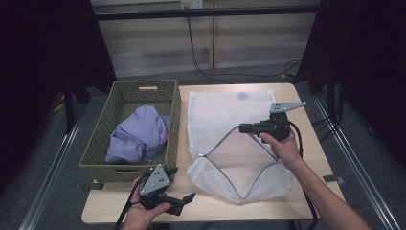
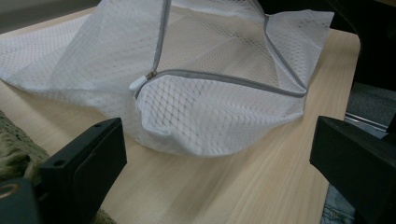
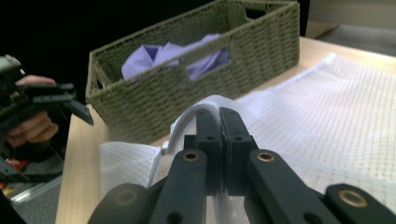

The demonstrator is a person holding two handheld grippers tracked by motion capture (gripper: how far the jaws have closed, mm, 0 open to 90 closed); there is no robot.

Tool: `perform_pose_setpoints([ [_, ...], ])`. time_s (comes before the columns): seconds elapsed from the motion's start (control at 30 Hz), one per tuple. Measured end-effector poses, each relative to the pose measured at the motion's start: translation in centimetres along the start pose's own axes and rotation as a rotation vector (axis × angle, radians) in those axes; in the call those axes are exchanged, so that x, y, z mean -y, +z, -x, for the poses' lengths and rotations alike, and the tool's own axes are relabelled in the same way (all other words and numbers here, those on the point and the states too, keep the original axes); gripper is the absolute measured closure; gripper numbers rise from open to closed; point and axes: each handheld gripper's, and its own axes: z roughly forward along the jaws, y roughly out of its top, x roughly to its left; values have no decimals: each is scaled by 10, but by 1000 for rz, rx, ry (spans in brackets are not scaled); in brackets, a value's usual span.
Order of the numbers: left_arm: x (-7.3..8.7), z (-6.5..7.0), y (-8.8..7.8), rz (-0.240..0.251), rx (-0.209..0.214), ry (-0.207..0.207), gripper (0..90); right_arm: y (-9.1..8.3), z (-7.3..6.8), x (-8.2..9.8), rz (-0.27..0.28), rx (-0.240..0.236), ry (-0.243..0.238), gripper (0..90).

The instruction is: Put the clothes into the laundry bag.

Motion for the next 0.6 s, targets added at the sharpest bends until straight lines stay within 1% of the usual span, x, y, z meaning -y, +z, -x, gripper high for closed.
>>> perform_pose_setpoints([
  [0.03, 0, 0, 0, -1, -4, -3, 35, 0, 0, 0, 13, -7, 3, 885],
  [0.07, 0, -1, -1, -8, -3, 6, 35, -1, 1, 0, 23, -9, 4, 885],
  [0.1, 0, -2, -2, 1, 2, 3, 35, 0, 1, 0, 27, -12, 6, 886],
  [0.13, -1, -2, -3, 10, 7, -8, 35, 0, 1, 0, 24, -11, 4, 885],
  [0.2, -2, -3, -5, 17, 21, 1, 35, -2, 0, 0, 21, -14, -2, 885],
  [0.23, -3, -3, -6, 25, 16, -6, 35, -2, 0, 0, 16, -13, -6, 885],
  [0.27, -3, -4, -8, 34, 29, -3, 35, -2, 0, 1, 15, -14, -6, 885],
  [0.3, -4, -5, -10, 44, 27, -4, 33, -2, 0, 2, 15, -11, -7, 885],
  [0.37, -7, -7, -15, 62, 27, -27, 30, -2, 1, 3, 15, -12, -1, 885],
  [0.4, -9, -9, -18, 71, 27, -48, 29, -2, 2, 3, 14, -12, 0, 885],
  [0.43, -12, -9, -21, 67, 0, -61, 29, -2, 2, 4, 11, -10, -2, 885],
  [0.47, -15, -9, -23, 87, -1, -75, 29, -2, 2, 4, 10, -12, -1, 885],
  [0.5, -18, -10, -27, 87, -19, -63, 29, -2, 2, 4, 9, -11, 0, 885],
  [0.53, -20, -12, -29, 96, -27, -70, 31, -2, 2, 4, 10, -12, 0, 885],
  [0.57, -23, -14, -32, 94, -50, -86, 30, -2, 2, 4, 11, -13, 1, 885],
  [0.6, -25, -17, -34, 99, -52, -95, 31, -2, 2, 4, 11, -14, 0, 885],
])
